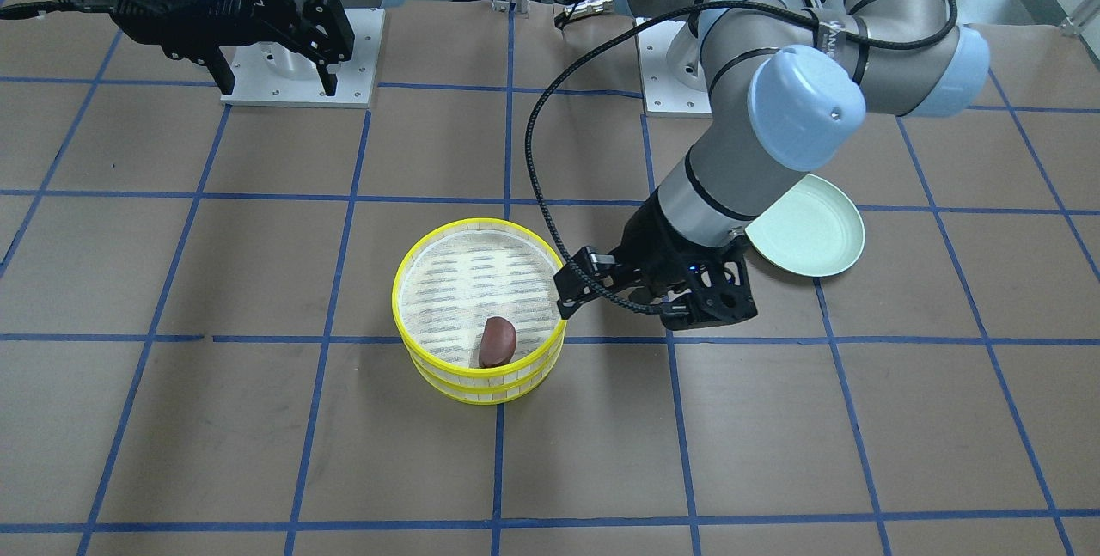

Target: Place buns in different layers of steamer

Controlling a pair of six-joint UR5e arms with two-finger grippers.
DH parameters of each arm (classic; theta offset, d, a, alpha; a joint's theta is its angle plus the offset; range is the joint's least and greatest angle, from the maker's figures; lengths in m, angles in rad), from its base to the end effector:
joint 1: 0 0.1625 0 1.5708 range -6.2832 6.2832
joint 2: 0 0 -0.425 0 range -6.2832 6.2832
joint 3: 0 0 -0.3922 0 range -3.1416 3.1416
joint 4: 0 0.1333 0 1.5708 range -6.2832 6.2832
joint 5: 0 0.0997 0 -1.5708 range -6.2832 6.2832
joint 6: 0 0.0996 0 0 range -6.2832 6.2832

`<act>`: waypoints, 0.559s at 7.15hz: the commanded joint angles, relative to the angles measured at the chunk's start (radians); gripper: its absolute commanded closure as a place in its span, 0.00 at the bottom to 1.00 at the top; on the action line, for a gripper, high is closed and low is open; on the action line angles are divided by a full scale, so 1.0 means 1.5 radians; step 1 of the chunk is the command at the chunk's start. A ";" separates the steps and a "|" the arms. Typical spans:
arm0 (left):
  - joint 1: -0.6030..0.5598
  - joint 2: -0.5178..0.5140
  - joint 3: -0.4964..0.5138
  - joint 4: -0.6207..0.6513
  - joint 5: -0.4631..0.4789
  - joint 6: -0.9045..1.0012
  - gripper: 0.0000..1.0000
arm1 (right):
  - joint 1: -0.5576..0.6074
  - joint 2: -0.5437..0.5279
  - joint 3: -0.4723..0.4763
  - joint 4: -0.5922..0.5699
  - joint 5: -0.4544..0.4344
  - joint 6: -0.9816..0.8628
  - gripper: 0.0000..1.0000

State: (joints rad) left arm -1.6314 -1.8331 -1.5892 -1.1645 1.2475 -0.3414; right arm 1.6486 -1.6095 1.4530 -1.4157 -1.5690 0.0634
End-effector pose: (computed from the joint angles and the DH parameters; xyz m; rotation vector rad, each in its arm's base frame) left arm -0.2008 -0.5867 0.3831 0.3633 -2.7756 0.0813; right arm 0.1697 -0.4590 0.5489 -0.0226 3.1396 -0.0020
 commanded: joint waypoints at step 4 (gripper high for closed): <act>0.108 0.127 0.007 -0.183 0.216 0.298 0.00 | -0.001 -0.012 0.000 -0.031 0.008 0.001 0.00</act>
State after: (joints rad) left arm -1.4957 -1.6870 -1.5792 -1.3850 1.5032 0.0041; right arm 1.6475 -1.6280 1.4511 -1.4484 -1.5570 0.0650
